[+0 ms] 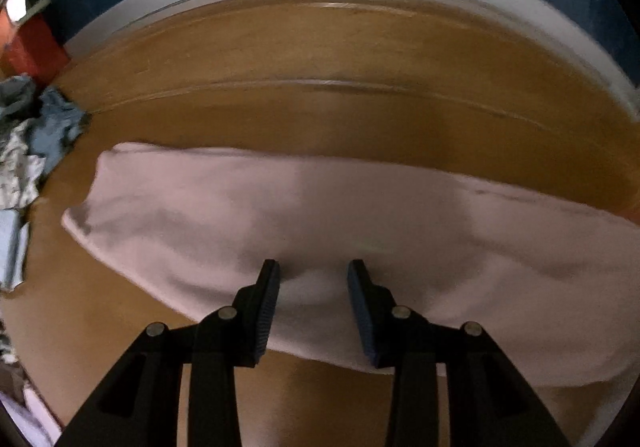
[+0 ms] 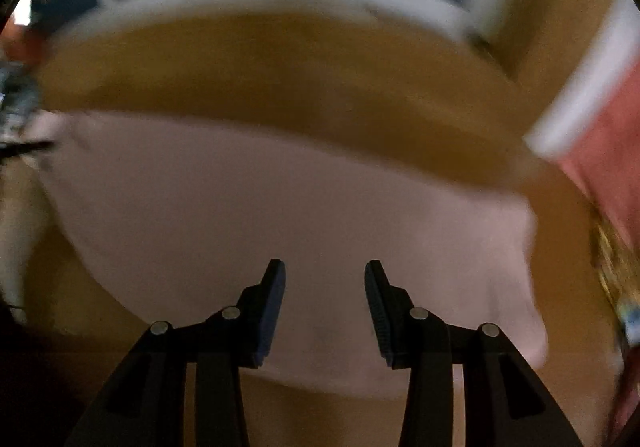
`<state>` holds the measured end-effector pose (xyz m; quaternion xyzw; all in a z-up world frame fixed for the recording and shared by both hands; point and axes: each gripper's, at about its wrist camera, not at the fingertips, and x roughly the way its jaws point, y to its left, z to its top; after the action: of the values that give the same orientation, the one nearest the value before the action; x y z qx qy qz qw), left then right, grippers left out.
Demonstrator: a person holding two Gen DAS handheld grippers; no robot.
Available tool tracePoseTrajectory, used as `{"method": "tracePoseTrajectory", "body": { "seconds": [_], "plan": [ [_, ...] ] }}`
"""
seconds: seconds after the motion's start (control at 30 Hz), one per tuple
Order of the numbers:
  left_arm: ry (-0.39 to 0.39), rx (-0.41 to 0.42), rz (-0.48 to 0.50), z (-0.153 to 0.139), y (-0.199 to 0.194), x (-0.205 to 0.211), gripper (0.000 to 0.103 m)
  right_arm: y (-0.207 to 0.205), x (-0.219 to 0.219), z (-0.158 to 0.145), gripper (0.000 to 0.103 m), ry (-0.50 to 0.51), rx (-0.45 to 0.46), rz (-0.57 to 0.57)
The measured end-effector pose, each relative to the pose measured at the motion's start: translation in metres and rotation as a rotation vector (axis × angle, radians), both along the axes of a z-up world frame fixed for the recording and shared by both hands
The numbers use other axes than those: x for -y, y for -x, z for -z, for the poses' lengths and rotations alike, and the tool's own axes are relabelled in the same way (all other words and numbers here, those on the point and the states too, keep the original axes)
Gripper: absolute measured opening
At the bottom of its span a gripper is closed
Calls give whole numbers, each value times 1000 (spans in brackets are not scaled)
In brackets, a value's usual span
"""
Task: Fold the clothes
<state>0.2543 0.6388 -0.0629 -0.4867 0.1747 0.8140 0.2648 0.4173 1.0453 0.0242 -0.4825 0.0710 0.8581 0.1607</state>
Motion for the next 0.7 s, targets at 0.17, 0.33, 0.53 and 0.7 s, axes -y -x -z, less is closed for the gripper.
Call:
{"method": "tracePoseTrajectory", "body": {
  "seconds": [0.17,0.33,0.53,0.7],
  "plan": [
    [-20,-33,193,-16,-36,-36,33,87,6,2,41,117,-54,-277],
    [-20,-43,274,-14,-58,-63,33,153,14,31,41,167,-7,-430],
    [-34,-2,254,-6,-54,-68,33,175,26,48,27,129,96,-572],
    [-58,25,210,-9,-52,-51,33,180,33,58,9,75,128,-646]
  ]
}}
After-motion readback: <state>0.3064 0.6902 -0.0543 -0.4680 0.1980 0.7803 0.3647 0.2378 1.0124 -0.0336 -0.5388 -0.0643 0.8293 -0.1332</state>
